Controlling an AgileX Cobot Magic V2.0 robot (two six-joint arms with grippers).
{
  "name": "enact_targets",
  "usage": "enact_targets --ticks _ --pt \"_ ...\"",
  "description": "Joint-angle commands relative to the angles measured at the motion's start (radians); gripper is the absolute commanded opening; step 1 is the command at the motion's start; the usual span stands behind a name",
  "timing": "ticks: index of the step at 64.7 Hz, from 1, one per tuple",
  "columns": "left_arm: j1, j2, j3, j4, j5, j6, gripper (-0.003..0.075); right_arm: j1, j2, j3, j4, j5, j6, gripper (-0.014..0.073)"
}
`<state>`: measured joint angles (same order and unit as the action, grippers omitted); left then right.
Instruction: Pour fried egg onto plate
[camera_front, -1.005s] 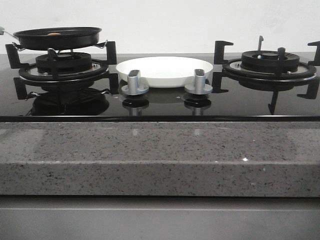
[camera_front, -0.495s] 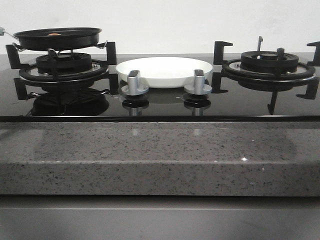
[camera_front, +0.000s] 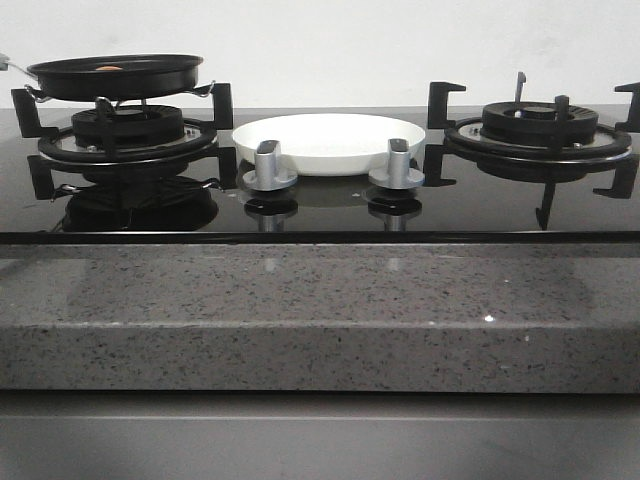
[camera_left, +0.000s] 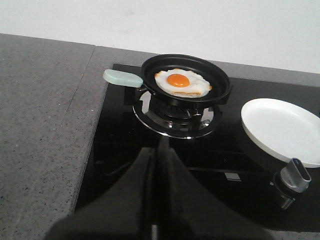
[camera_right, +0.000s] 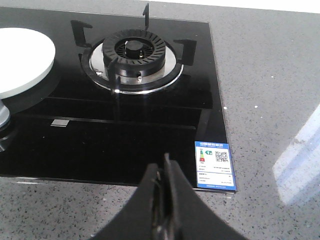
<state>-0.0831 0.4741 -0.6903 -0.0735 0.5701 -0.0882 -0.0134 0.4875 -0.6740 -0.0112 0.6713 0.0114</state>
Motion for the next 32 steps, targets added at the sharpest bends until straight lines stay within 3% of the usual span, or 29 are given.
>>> enact_targets --ticks 1,9,12,18,32 --pt "0.001 0.014 -0.026 -0.008 -0.071 -0.002 0.015 -0.007 0.012 -0.028 0.001 -0.066 -0.011 0.002" --pt "0.001 0.014 -0.026 -0.008 -0.073 -0.002 0.0457 -0.007 0.012 -0.028 0.001 -0.064 -0.011 0.0284" --pt "0.001 0.014 -0.026 -0.008 -0.073 -0.002 0.0522 -0.007 0.012 -0.028 0.001 -0.064 -0.011 0.0388" --pt "0.001 0.014 -0.026 -0.008 -0.073 -0.002 0.0546 -0.007 0.012 -0.028 0.001 -0.063 -0.011 0.0508" --pt "0.001 0.017 -0.026 -0.008 -0.068 0.03 0.0546 -0.002 0.053 -0.073 0.096 -0.015 -0.045 0.0519"
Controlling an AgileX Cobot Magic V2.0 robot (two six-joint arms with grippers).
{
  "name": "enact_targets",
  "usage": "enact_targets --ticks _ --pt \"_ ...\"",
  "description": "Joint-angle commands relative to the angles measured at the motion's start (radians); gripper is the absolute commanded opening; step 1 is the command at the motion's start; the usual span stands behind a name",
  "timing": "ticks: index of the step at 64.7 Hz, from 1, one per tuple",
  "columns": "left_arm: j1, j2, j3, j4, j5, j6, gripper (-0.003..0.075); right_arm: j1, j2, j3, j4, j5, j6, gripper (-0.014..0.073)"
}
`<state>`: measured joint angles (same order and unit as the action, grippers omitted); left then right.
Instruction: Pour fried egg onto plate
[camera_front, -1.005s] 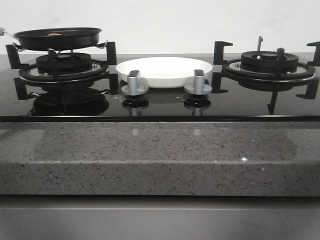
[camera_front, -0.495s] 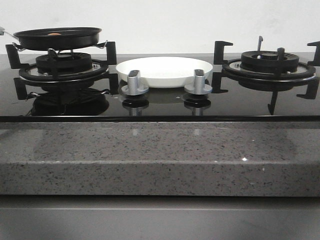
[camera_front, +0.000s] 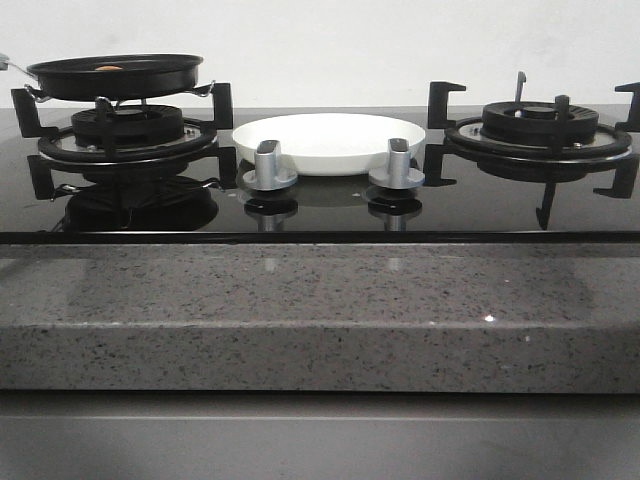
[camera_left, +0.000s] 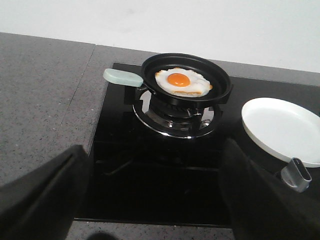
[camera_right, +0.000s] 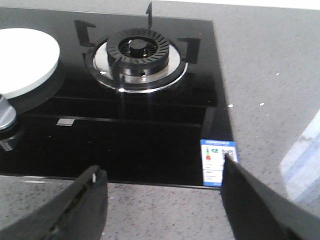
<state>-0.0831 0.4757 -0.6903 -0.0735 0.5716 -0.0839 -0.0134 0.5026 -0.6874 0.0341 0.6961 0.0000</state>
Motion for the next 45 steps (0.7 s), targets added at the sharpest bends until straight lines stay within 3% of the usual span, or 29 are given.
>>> enact_targets --ticks 1,17,31,45 --pt "0.001 0.017 -0.026 -0.008 -0.068 0.033 0.0546 0.0 0.047 -0.066 0.064 -0.028 -0.047 0.0519" --pt "-0.06 0.028 -0.026 -0.023 -0.033 0.064 0.0546 0.103 0.282 -0.204 0.312 0.059 -0.285 0.0519" --pt "-0.155 0.028 -0.026 -0.023 -0.03 0.064 0.0546 0.226 0.549 -0.374 0.318 0.133 -0.291 0.0519" --pt "-0.16 0.028 -0.026 -0.025 -0.03 0.064 0.0546 0.234 0.819 -0.601 0.328 0.208 -0.247 0.0513"
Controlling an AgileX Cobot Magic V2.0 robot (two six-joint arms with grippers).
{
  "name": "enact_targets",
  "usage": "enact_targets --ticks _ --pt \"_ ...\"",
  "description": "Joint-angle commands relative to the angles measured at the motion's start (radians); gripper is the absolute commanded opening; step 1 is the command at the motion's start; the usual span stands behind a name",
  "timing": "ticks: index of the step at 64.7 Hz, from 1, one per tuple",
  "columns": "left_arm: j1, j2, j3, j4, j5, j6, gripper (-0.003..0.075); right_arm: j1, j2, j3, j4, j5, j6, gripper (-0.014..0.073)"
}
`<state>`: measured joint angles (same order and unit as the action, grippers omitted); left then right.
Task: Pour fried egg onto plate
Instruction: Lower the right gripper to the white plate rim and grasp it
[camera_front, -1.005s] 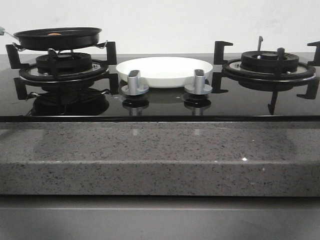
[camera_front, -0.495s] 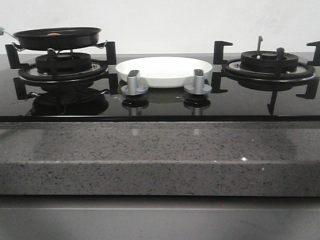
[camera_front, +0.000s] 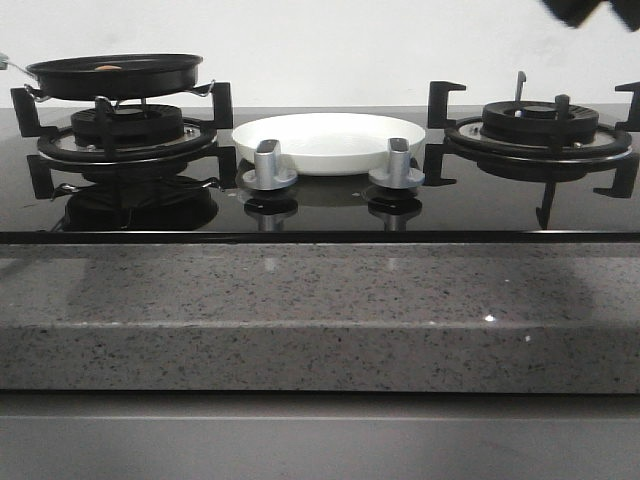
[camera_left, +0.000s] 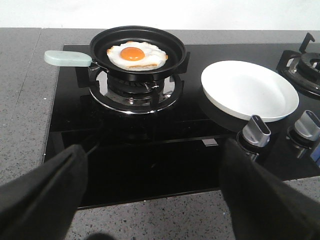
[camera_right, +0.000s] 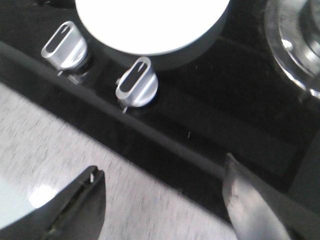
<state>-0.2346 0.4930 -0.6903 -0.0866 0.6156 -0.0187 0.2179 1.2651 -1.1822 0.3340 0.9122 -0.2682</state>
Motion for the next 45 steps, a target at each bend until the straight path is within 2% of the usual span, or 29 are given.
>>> enact_targets --ticks 1,12,18,45 --pt "-0.008 0.011 -0.026 -0.011 -0.074 -0.001 0.0546 0.002 0.072 -0.121 0.028 -0.002 0.028 0.0507" --pt "-0.008 0.011 -0.026 -0.011 -0.074 -0.001 0.0546 0.002 0.262 -0.31 0.028 0.055 0.056 0.0365" --pt "-0.008 0.011 -0.026 -0.011 -0.074 -0.001 0.0546 -0.005 0.353 -0.404 0.031 0.089 0.065 0.0322" --pt "-0.008 0.011 -0.026 -0.011 -0.074 -0.001 0.0546 -0.069 0.721 -0.815 0.08 0.316 0.14 0.032"
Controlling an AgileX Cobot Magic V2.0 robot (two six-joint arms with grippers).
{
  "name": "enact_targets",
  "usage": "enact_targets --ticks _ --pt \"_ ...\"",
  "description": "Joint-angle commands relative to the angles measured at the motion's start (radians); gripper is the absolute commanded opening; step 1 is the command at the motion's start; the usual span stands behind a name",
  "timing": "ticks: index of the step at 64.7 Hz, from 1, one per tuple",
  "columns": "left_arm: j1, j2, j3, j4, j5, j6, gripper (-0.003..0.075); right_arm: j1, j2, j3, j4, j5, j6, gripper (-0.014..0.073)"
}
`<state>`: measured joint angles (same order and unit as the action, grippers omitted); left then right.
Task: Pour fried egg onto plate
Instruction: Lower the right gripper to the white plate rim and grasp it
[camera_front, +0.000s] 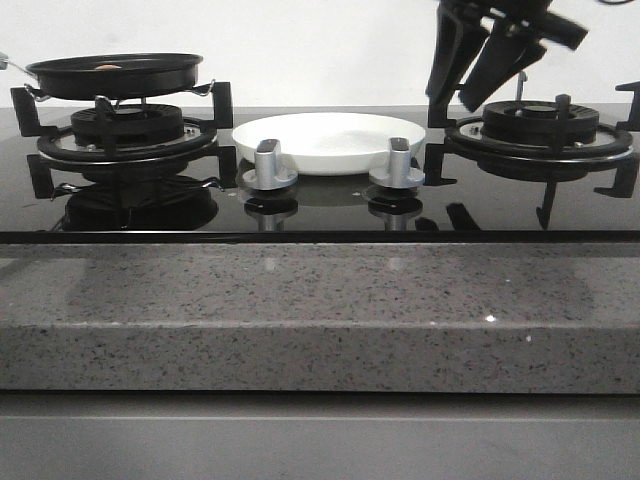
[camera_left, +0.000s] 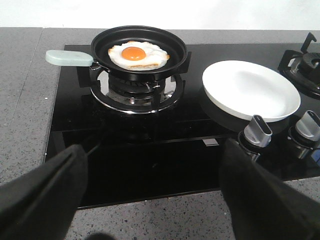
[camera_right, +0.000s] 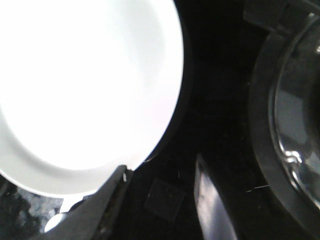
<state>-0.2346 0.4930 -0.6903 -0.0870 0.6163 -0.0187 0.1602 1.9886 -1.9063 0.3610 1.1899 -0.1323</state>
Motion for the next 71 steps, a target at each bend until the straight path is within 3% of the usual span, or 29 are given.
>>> enact_targets --ticks 1,15,36,50,65,71 --pt "-0.008 0.011 -0.026 -0.011 -0.075 -0.001 0.0546 -0.013 0.008 -0.104 0.058 0.048 0.005 0.032" --pt "-0.008 0.011 -0.026 -0.011 -0.075 -0.001 0.0546 -0.024 0.126 -0.241 0.133 0.101 0.02 0.032" --pt "-0.008 0.011 -0.026 -0.011 -0.075 -0.001 0.0546 -0.024 0.185 -0.288 0.151 0.099 0.02 0.0314" --pt "-0.008 0.011 -0.026 -0.011 -0.075 -0.001 0.0546 -0.024 0.185 -0.288 0.151 0.102 0.02 0.015" --pt "-0.008 0.011 -0.026 -0.011 -0.075 -0.001 0.0546 -0.024 0.186 -0.288 0.136 0.113 0.02 0.0061" --pt "-0.008 0.011 -0.026 -0.011 -0.075 -0.001 0.0546 -0.024 0.186 -0.288 0.136 0.102 0.02 -0.0022"
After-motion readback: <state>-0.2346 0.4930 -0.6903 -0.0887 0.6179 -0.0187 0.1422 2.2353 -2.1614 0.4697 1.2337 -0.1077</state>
